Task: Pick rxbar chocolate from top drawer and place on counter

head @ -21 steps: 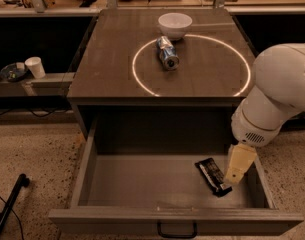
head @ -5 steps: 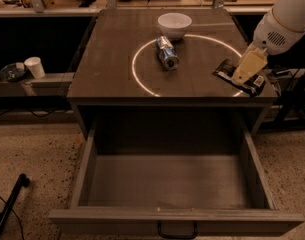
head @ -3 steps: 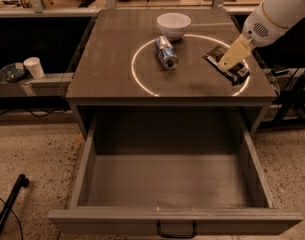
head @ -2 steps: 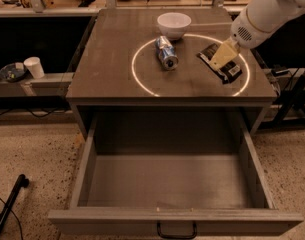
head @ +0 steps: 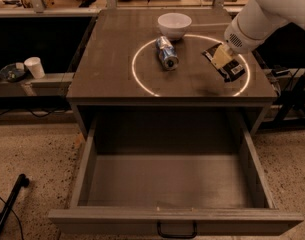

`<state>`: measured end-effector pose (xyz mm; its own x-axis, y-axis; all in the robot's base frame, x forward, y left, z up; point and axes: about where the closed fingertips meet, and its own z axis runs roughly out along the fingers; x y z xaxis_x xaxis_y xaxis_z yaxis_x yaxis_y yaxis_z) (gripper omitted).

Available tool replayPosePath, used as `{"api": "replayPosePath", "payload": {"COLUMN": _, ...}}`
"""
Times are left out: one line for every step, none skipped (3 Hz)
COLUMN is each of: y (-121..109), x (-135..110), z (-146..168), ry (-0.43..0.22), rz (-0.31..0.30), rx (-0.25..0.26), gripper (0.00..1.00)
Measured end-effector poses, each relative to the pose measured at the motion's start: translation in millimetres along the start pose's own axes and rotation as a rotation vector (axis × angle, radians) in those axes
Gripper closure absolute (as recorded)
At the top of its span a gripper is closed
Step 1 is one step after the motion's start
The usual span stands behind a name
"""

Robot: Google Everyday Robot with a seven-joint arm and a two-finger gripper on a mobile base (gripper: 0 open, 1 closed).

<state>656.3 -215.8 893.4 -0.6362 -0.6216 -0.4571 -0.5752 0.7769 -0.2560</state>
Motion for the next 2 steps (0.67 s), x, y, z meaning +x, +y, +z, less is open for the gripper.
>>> {"api": "replayPosePath", "payload": {"y": 0.1, "x": 0.0, "z": 0.0, "ry": 0.0, "rz": 0.0, "rx": 0.0, "gripper": 0.0}}
{"api": "replayPosePath", "payload": {"y": 0.1, "x": 0.0, "z": 0.0, "ry": 0.0, "rz": 0.0, "rx": 0.0, "gripper": 0.0}}
